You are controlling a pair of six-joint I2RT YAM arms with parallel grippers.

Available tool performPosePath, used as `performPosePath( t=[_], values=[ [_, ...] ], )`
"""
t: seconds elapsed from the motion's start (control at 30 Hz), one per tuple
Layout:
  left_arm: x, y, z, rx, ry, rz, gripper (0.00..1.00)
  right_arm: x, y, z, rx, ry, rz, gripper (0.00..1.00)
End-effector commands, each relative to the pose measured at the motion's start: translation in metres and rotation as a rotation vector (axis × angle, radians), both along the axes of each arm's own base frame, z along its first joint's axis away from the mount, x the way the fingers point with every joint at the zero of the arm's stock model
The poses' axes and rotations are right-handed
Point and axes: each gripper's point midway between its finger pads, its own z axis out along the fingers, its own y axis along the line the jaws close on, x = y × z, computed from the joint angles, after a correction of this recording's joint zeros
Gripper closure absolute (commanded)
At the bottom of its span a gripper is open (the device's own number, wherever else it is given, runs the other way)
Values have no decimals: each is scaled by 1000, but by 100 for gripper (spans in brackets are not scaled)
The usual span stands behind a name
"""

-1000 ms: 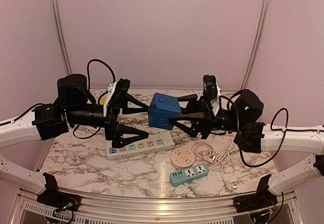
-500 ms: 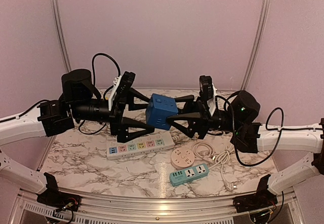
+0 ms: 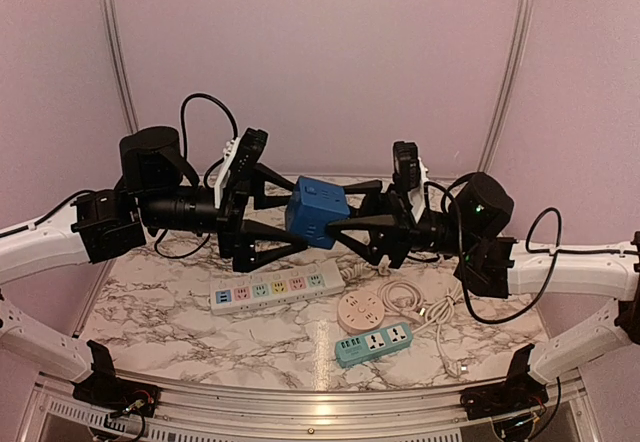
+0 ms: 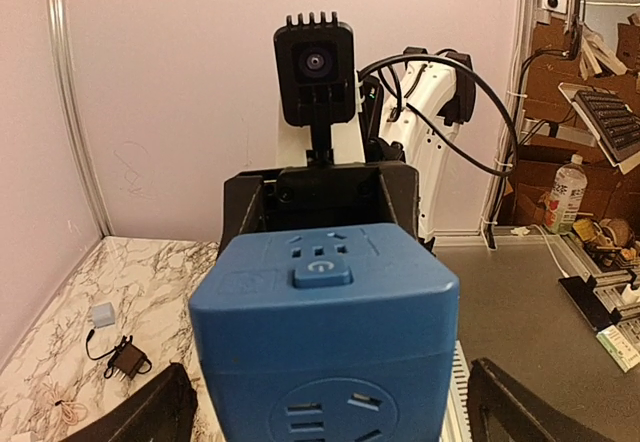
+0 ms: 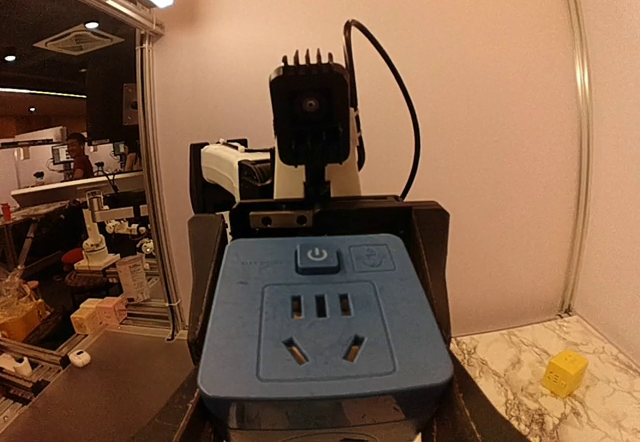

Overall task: Insert the plug
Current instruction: Pass from the right arm to the left

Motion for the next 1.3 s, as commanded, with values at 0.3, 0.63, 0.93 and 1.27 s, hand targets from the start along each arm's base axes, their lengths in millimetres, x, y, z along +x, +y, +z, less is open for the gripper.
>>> performPosePath(
  t=[0.3, 0.63, 0.93, 1.27],
  values=[
    [2, 7, 15, -7, 3, 28, 4, -2, 8, 23, 55, -45, 18, 93],
    [3, 2, 17, -5, -1, 16, 5, -5, 5, 27, 51, -67, 17, 93],
    [3, -2, 16, -6, 8, 3, 5, -7, -1, 28, 52, -75, 5, 93],
    [1, -5, 11, 1, 16, -18, 8, -8, -4, 26, 51, -70, -1, 93]
  ],
)
